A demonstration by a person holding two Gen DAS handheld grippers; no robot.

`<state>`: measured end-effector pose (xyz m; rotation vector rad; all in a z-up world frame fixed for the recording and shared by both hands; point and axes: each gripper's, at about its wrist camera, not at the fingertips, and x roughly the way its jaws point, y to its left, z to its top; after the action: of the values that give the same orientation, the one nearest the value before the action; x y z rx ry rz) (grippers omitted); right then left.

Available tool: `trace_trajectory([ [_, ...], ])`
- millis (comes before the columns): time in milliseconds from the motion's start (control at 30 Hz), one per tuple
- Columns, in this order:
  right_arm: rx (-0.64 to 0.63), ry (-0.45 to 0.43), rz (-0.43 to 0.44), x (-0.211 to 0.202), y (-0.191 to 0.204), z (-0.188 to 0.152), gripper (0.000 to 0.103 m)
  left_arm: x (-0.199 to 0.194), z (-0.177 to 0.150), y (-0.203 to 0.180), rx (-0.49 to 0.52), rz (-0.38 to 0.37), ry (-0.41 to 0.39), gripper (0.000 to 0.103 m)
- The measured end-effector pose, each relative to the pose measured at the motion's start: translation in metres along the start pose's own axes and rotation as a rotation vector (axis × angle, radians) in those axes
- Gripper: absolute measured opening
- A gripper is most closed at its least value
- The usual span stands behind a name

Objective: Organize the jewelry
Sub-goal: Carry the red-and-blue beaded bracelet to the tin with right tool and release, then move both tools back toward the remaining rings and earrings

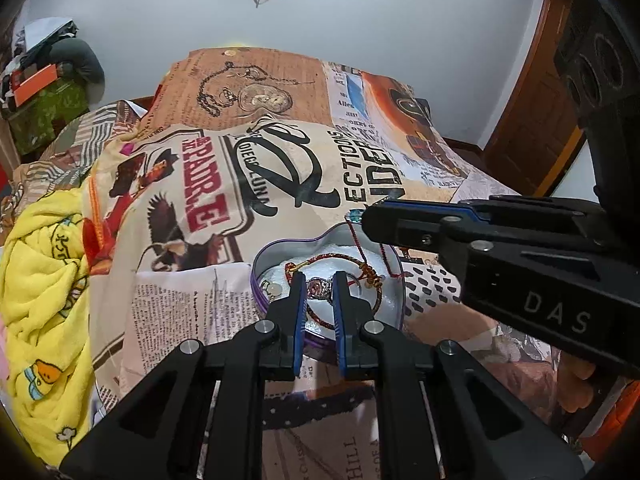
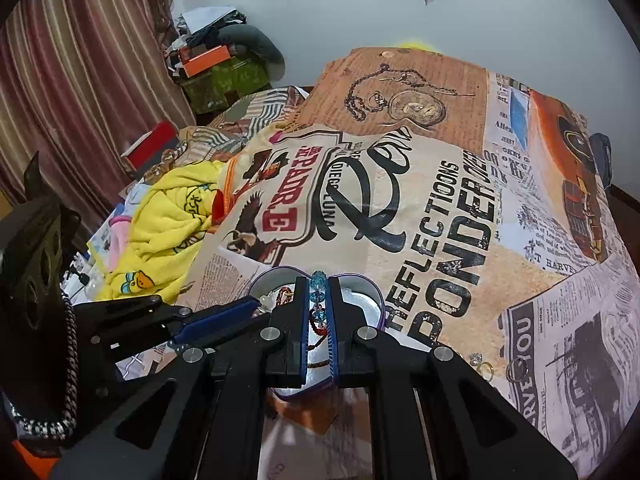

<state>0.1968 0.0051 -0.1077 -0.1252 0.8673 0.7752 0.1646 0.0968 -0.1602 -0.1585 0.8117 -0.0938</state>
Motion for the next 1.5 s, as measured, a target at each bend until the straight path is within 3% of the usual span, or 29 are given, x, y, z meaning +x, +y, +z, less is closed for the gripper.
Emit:
trace_trajectory([
  [233, -0.032, 0.017, -0.010, 0.003, 0.003, 0.001, 0.007, -0.003, 0.002, 0.003, -0.011, 0.014, -0.005, 0.011],
  [433, -0.048, 0.004, -0.045, -0.004, 0.005, -0.001, 0.030, -0.013, 0.001, 0.009, -0.033, 0.046, -0.018, 0.026],
  [833, -0.030, -0.028, -0.075, -0.030, -0.002, -0.010, 0.032, -0.048, 0.004, 0.010, -0.042, 0.097, -0.068, 0.029],
  [1200, 0.033, -0.070, -0.141, -0.071, -0.042, -0.033, 0.032, -0.055, 0.011, -0.040, 0.033, 0.074, -0.077, 0.036],
  [1500, 0.148, -0.057, -0.246, -0.098, -0.110, -0.062, 0.032, -0.015, 0.012, -0.096, 0.108, -0.015, 0.010, 0.037],
])
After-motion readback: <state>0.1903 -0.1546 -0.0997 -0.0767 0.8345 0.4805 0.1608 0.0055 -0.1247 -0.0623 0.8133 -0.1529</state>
